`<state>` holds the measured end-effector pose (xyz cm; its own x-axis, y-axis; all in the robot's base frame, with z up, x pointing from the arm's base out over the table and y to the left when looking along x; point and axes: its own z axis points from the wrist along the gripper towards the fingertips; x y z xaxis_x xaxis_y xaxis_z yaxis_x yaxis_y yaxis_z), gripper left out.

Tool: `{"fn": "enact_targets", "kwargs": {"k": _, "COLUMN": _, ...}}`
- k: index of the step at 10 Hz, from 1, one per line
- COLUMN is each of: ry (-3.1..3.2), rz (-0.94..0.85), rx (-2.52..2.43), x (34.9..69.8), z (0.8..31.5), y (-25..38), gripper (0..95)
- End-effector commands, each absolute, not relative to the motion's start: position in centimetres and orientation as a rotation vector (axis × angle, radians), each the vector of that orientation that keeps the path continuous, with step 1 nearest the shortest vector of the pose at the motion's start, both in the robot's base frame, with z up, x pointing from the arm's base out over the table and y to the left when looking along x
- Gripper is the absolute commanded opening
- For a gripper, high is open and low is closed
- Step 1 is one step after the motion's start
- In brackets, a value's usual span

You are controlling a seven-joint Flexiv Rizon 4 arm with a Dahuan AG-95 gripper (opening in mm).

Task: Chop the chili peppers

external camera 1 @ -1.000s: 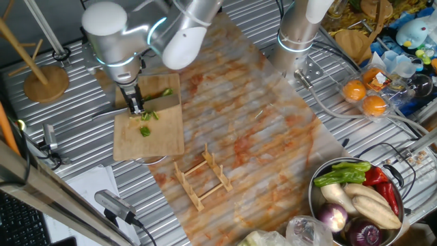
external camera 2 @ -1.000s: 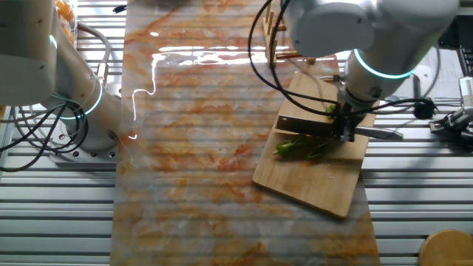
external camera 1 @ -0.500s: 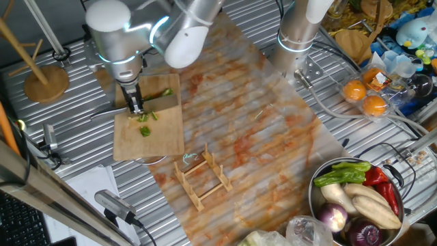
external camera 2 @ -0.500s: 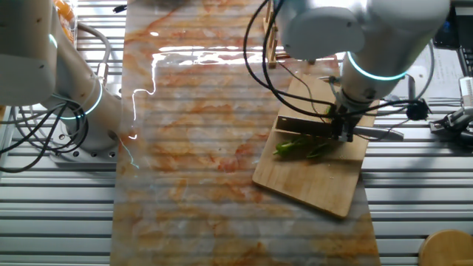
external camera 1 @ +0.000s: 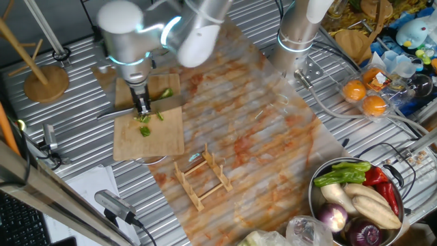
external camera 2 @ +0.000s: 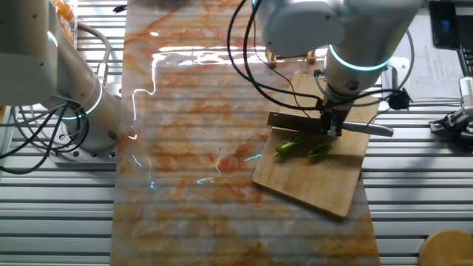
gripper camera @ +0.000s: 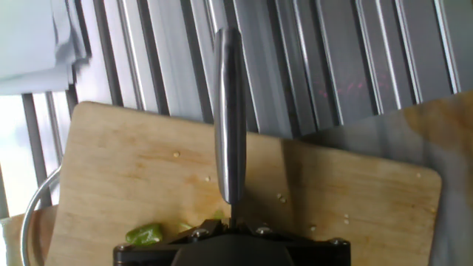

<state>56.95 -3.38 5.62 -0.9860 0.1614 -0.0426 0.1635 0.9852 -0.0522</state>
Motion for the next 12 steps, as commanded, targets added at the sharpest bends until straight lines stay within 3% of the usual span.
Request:
{"fn": "enact_targets", "kwargs": {"k": 1, "ry": 3.072, "rz": -0.099, "rx": 0.221, "x": 57.8, "z": 4.8, "y": -3.5, "gripper": 0.0}}
{"fn": "enact_targets", "kwargs": {"k": 7, "ry": 3.052, "rz": -0.086, "rx": 0.240, "x": 59.6, "z": 4.2, "y": -4.0, "gripper": 0.0}}
{"fn": "enact_targets", "kwargs": {"k": 12, "ry": 3.053, "rz": -0.050, "rx": 0.212, "x": 60.0, "z": 5.7, "y": -5.1, "gripper": 0.0}}
